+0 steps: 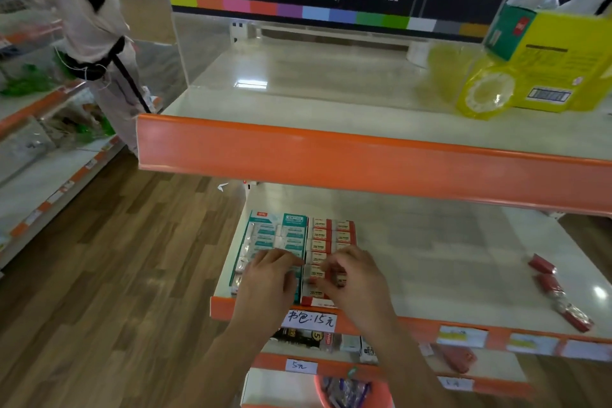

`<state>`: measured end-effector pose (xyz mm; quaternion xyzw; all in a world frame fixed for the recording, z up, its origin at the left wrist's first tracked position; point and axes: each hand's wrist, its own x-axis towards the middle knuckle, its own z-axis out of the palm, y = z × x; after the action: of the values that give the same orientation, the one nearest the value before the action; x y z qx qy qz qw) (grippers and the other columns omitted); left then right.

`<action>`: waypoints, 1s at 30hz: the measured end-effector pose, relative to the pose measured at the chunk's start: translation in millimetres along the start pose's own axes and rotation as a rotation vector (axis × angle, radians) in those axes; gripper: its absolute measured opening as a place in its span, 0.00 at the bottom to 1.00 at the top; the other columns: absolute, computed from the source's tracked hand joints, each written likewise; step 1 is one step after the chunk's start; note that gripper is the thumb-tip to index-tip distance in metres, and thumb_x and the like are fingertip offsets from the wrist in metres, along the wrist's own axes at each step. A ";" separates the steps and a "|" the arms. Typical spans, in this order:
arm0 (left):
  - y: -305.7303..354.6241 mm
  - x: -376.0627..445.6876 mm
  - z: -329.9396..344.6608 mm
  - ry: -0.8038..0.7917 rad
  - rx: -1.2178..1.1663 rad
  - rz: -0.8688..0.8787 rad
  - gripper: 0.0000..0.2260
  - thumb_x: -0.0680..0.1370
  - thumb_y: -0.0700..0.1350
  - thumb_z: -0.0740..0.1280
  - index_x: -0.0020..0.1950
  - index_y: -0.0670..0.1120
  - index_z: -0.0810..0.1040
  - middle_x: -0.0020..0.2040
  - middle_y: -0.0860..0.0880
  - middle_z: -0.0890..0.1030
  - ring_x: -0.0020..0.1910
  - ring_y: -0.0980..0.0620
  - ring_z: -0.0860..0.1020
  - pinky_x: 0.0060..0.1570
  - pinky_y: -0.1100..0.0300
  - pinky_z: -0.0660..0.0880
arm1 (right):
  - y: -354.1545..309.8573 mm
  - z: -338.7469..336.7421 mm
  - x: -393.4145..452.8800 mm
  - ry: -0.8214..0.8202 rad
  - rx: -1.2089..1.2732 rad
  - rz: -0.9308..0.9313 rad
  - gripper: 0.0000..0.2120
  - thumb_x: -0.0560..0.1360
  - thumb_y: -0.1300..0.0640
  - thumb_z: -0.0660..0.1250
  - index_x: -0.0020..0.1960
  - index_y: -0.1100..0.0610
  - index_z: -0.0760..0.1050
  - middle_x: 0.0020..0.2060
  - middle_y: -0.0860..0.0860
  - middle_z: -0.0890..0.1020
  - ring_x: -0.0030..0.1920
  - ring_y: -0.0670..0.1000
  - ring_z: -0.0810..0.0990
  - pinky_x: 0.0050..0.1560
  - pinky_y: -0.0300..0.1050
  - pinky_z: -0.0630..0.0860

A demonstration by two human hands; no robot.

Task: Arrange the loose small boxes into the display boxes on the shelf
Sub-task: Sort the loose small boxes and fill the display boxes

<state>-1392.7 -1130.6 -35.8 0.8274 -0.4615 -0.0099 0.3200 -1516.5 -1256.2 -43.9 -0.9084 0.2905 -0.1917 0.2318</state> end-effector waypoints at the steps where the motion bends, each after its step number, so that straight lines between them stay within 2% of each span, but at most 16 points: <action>1: 2.7 0.6 1.5 -0.004 -0.004 0.006 0.11 0.73 0.37 0.68 0.51 0.50 0.81 0.51 0.53 0.81 0.53 0.52 0.75 0.53 0.57 0.75 | 1.5 -1.4 -1.7 -0.006 0.008 0.006 0.12 0.67 0.47 0.76 0.47 0.49 0.79 0.46 0.40 0.75 0.49 0.43 0.74 0.47 0.40 0.76; 8: 29.1 10.7 19.7 -0.027 0.026 0.062 0.09 0.74 0.41 0.67 0.51 0.50 0.81 0.51 0.54 0.81 0.53 0.51 0.74 0.53 0.54 0.74 | 33.1 -28.1 -16.5 0.070 0.062 0.076 0.07 0.71 0.52 0.73 0.49 0.48 0.80 0.46 0.40 0.78 0.48 0.42 0.75 0.47 0.34 0.73; 12: 58.8 21.6 37.4 -0.042 0.006 0.132 0.09 0.71 0.37 0.69 0.48 0.49 0.82 0.48 0.52 0.81 0.52 0.48 0.75 0.50 0.53 0.75 | 60.5 -49.9 -26.4 0.118 0.088 0.147 0.06 0.73 0.56 0.72 0.50 0.49 0.80 0.46 0.42 0.79 0.46 0.43 0.76 0.47 0.36 0.74; 15: 86.5 28.8 55.7 -0.084 -0.016 0.202 0.11 0.71 0.36 0.67 0.49 0.48 0.82 0.49 0.52 0.81 0.53 0.48 0.75 0.50 0.52 0.75 | 85.4 -67.2 -36.7 0.158 0.126 0.231 0.07 0.74 0.54 0.71 0.52 0.48 0.79 0.48 0.42 0.79 0.45 0.42 0.76 0.46 0.35 0.72; 21: 145.2 38.2 99.5 -0.198 -0.022 0.317 0.13 0.74 0.39 0.63 0.55 0.51 0.80 0.55 0.55 0.78 0.61 0.52 0.71 0.57 0.55 0.70 | 138.1 -101.9 -64.0 0.191 0.113 0.417 0.14 0.76 0.51 0.69 0.61 0.48 0.76 0.55 0.43 0.75 0.48 0.42 0.75 0.45 0.34 0.69; 25: 181.8 39.3 130.7 -0.276 -0.014 0.363 0.14 0.74 0.40 0.62 0.58 0.52 0.78 0.57 0.54 0.77 0.61 0.51 0.70 0.60 0.56 0.67 | 167.0 -122.2 -79.4 0.245 0.132 0.482 0.19 0.75 0.54 0.70 0.65 0.53 0.74 0.61 0.48 0.73 0.46 0.44 0.76 0.46 0.36 0.70; 28: 210.1 40.0 156.8 -0.361 0.006 0.419 0.17 0.74 0.41 0.61 0.62 0.52 0.75 0.62 0.54 0.75 0.63 0.51 0.68 0.62 0.56 0.66 | 188.8 -138.4 -90.4 0.296 0.117 0.602 0.24 0.75 0.54 0.71 0.69 0.55 0.70 0.70 0.52 0.66 0.45 0.49 0.79 0.48 0.40 0.72; 30: 229.6 41.2 175.9 -0.416 0.020 0.475 0.18 0.76 0.43 0.61 0.66 0.52 0.73 0.66 0.54 0.71 0.66 0.50 0.66 0.65 0.57 0.64 | 204.3 -150.3 -99.2 0.328 0.118 0.692 0.27 0.75 0.53 0.70 0.71 0.55 0.67 0.74 0.53 0.61 0.51 0.54 0.81 0.53 0.44 0.74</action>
<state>-1597.8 -1338.6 -40.5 0.6797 -0.6975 -0.0994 0.2037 -1754.0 -1389.4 -50.8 -0.6993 0.6014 -0.2611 0.2850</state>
